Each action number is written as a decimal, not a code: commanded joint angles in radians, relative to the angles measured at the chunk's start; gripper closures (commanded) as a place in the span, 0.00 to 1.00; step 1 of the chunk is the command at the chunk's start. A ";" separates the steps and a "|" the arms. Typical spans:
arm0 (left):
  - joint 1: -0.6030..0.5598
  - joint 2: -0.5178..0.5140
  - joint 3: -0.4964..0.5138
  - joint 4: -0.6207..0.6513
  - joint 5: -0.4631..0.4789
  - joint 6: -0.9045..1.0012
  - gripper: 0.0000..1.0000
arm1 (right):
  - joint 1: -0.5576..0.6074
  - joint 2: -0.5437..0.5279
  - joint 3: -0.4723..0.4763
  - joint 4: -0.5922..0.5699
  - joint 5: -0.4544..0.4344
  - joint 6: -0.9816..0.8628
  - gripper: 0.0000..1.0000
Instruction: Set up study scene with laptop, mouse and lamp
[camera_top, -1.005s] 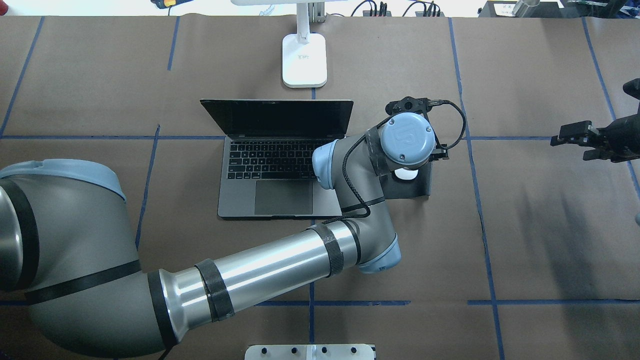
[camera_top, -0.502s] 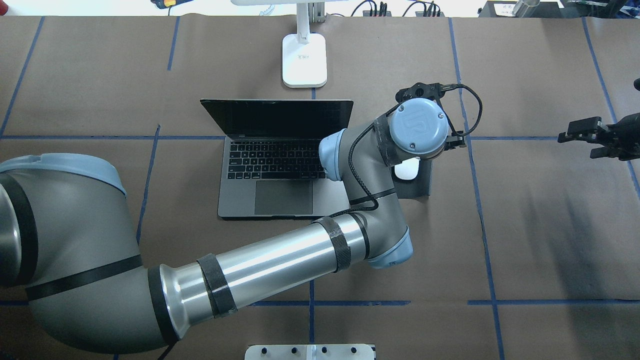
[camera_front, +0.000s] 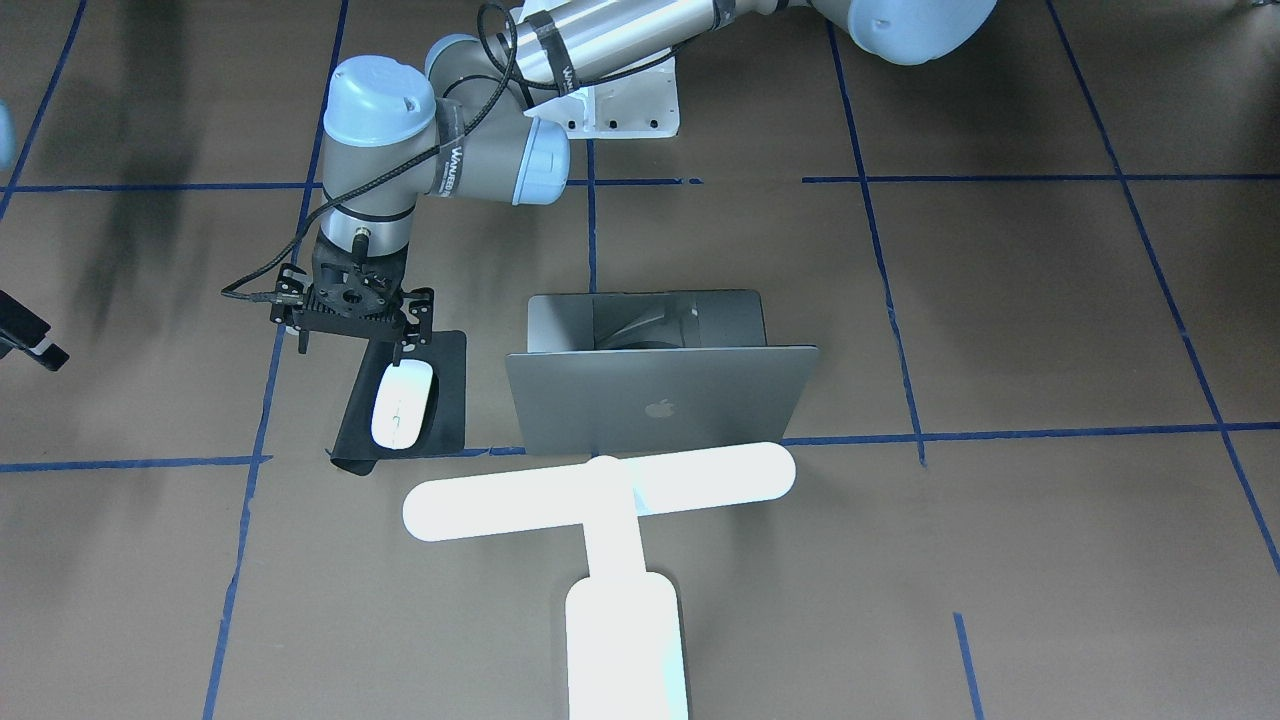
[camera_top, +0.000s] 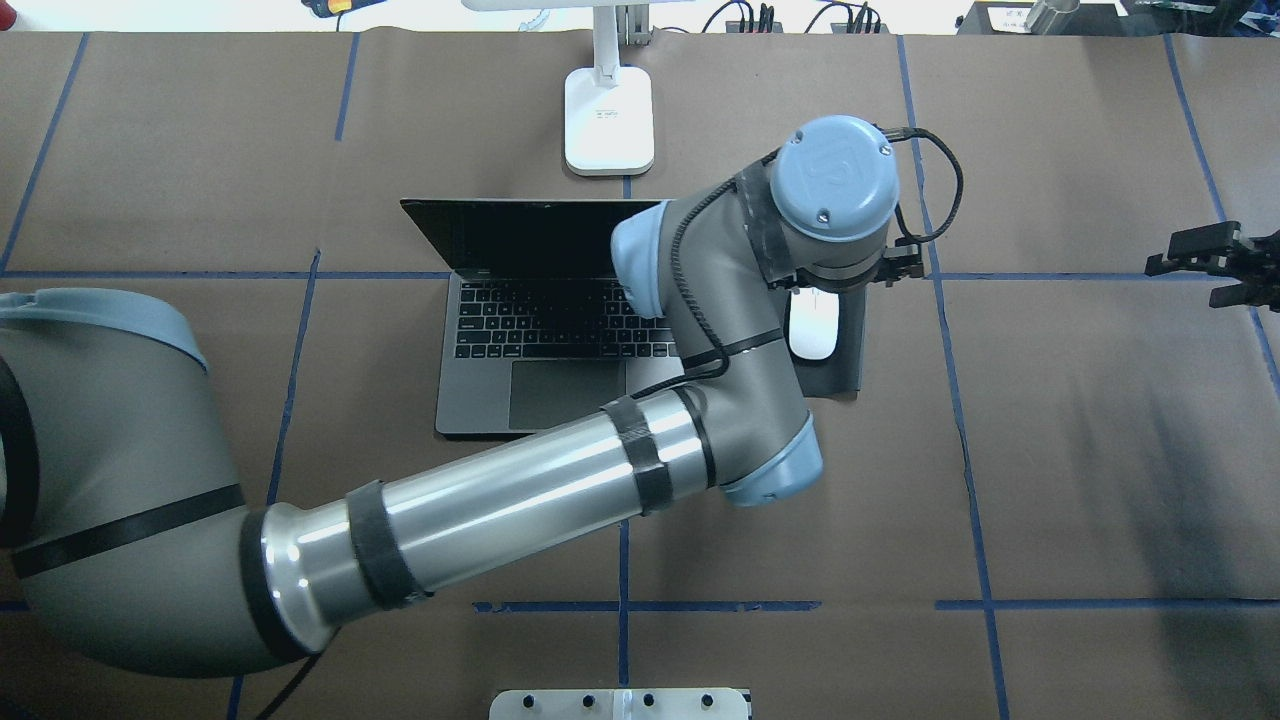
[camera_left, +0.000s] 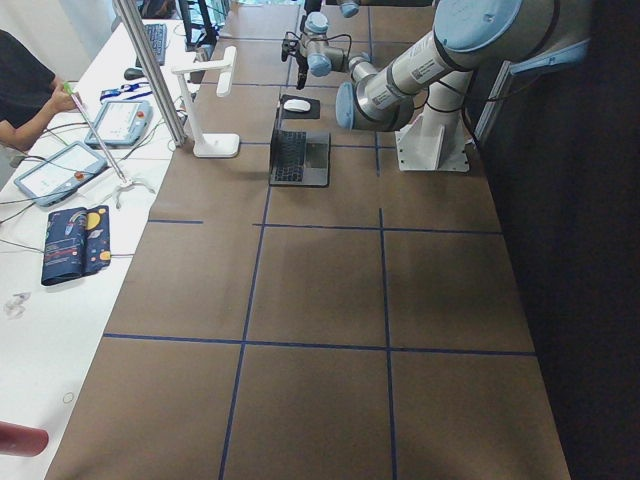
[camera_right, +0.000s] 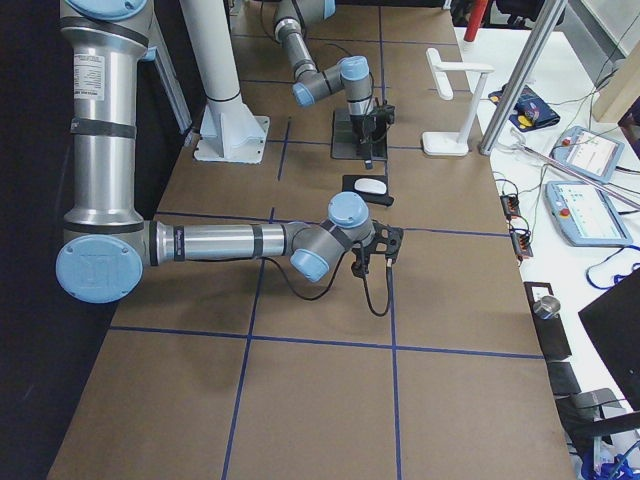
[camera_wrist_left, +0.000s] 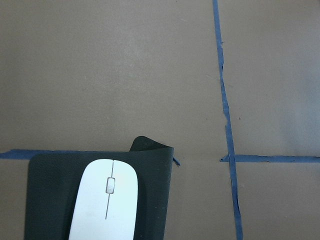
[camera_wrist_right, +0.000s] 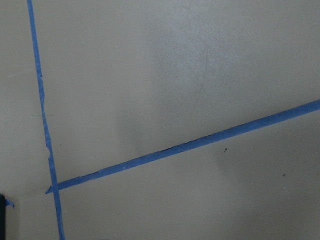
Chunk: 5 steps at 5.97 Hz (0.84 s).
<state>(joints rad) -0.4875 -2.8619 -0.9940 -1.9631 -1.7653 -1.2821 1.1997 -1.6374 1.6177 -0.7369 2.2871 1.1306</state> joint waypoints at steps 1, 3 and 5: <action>-0.032 0.222 -0.368 0.184 -0.073 0.085 0.02 | 0.037 -0.002 -0.012 0.001 0.031 -0.041 0.00; -0.086 0.378 -0.617 0.358 -0.129 0.231 0.02 | 0.052 -0.004 -0.012 0.001 0.041 -0.043 0.00; -0.204 0.552 -0.766 0.394 -0.263 0.358 0.02 | 0.107 -0.027 -0.019 0.001 0.110 -0.116 0.00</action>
<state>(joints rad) -0.6361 -2.3950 -1.6870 -1.5837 -1.9651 -0.9767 1.2764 -1.6508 1.6015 -0.7364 2.3619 1.0545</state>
